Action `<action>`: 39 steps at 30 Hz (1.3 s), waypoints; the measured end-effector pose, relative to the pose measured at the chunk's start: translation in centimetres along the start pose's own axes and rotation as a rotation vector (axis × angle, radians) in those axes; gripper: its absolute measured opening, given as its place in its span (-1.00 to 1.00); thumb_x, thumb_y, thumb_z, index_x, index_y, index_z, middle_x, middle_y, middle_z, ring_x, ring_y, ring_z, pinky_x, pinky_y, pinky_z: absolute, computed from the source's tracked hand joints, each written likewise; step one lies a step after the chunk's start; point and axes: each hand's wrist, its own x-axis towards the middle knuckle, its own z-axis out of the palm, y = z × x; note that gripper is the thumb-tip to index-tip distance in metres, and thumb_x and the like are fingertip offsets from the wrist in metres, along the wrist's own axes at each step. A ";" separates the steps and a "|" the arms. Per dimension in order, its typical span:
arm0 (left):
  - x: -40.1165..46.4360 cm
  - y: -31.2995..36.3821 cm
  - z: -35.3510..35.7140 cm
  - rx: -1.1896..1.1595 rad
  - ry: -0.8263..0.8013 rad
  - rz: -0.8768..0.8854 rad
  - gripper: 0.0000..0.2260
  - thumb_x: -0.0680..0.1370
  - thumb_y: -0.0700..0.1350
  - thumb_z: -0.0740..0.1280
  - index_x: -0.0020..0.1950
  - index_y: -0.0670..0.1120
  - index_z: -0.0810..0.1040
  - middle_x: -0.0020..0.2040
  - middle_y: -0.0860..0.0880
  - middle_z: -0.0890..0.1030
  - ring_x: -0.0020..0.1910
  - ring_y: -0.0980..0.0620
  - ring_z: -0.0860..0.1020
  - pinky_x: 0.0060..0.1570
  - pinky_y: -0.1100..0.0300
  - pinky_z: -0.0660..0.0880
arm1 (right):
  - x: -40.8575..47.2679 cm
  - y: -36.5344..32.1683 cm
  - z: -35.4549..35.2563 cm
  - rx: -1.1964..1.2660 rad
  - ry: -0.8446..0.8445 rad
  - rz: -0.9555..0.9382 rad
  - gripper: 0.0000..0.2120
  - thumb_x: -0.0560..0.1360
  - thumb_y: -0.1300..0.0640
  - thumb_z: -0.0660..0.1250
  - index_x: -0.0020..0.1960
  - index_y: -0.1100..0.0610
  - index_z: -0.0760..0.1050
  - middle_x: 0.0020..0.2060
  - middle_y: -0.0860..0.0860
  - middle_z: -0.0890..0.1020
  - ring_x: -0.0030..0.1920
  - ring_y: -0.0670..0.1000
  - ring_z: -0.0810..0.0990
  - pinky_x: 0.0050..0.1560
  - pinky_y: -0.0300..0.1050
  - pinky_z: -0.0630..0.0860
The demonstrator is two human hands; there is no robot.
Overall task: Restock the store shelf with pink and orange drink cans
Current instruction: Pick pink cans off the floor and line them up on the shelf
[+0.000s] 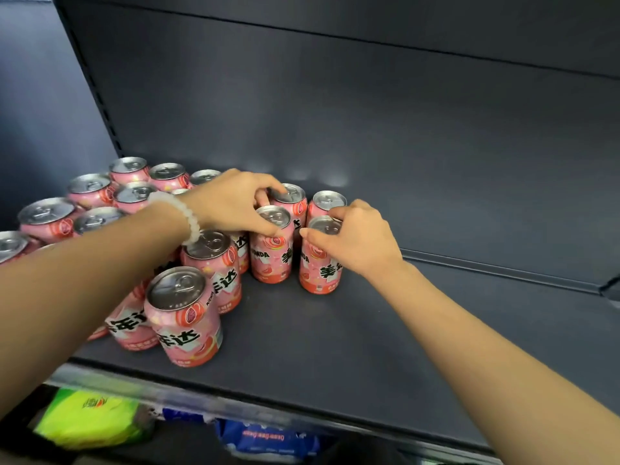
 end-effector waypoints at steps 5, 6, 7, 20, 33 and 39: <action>-0.2 0.7 0.6 0.265 0.001 -0.057 -0.29 0.25 0.34 0.43 0.33 0.10 0.42 0.16 0.07 0.54 0.18 0.00 0.48 0.17 0.01 0.43 | -0.5 1.2 -1.9 0.096 -0.187 -0.090 -0.50 0.35 -0.05 0.47 0.27 -0.04 0.49 0.01 -0.02 0.40 0.11 0.00 0.47 0.10 -0.20 0.38; -0.2 0.9 0.9 0.356 0.022 -0.076 -0.26 0.24 0.39 0.40 0.32 0.08 0.42 0.20 0.05 0.52 0.22 -0.03 0.46 0.19 -0.01 0.40 | -0.5 1.3 -1.8 0.084 -0.196 -0.103 -0.50 0.36 0.00 0.47 0.28 -0.02 0.48 0.00 -0.02 0.40 0.14 0.02 0.47 0.10 -0.22 0.36; -0.2 1.0 1.2 0.411 0.035 -0.093 -0.26 0.24 0.41 0.38 0.31 0.05 0.42 0.23 0.03 0.52 0.25 -0.05 0.45 0.20 -0.03 0.38 | -0.6 1.2 -1.7 0.068 -0.188 -0.101 -0.49 0.36 0.00 0.47 0.28 -0.01 0.47 0.00 -0.01 0.41 0.16 0.03 0.47 0.09 -0.22 0.36; -1.1 0.9 1.8 0.248 0.087 -0.117 -0.16 0.20 0.30 0.50 0.40 0.11 0.29 0.29 0.06 0.46 0.34 -0.06 0.33 0.24 -0.07 0.32 | -0.4 0.5 -0.6 0.040 -0.197 -0.096 -0.31 0.33 -0.07 0.50 0.39 0.02 0.33 0.25 0.03 0.40 0.29 0.04 0.40 0.24 -0.10 0.39; -1.3 0.7 2.0 0.249 0.138 -0.138 -0.40 0.21 0.33 0.47 0.13 0.05 0.51 0.13 0.08 0.50 0.24 -0.06 0.36 0.20 -0.07 0.30 | -0.8 -0.1 0.6 0.026 -0.105 -0.013 -0.28 0.33 -0.12 0.49 0.39 0.02 0.28 0.24 0.05 0.38 0.23 0.12 0.46 0.18 0.00 0.46; -1.1 0.6 0.7 0.027 -0.030 -0.080 -0.45 0.30 -0.01 0.56 0.26 0.06 0.53 0.13 -0.05 0.50 0.25 -0.10 0.31 0.10 0.21 0.23 | -0.7 0.0 0.4 0.030 -0.121 -0.014 -0.26 0.33 -0.09 0.50 0.41 0.03 0.27 0.27 0.05 0.38 0.26 0.13 0.45 0.20 0.01 0.45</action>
